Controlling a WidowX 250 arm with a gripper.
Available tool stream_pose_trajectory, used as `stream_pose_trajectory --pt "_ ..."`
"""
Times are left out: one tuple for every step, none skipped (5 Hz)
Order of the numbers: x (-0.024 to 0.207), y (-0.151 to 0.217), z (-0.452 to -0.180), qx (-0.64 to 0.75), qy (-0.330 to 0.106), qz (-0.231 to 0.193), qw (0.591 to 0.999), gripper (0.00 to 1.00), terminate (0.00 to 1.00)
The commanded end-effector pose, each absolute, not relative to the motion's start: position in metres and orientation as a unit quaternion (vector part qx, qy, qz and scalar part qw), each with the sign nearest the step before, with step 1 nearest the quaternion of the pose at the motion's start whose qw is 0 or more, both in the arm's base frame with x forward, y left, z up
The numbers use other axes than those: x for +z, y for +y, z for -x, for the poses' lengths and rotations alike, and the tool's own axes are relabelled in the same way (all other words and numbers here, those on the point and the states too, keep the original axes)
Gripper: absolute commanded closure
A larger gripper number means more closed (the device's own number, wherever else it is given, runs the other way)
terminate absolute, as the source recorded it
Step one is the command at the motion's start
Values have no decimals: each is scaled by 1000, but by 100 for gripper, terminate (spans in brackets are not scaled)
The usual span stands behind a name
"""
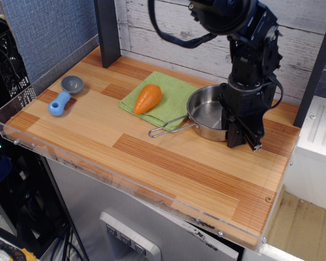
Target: Place the saucepan at the bottom edge
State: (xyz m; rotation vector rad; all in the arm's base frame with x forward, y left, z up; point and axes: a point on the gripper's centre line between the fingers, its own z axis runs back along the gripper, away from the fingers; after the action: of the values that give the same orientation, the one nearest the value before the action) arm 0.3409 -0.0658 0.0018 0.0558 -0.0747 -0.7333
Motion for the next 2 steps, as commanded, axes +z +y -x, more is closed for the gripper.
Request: stream_pose_trajectory --pt "55 -48 -314 -310 -91 -29 946 100 0" --pt "88 -28 -311 -237 -105 -34 965 100 0"
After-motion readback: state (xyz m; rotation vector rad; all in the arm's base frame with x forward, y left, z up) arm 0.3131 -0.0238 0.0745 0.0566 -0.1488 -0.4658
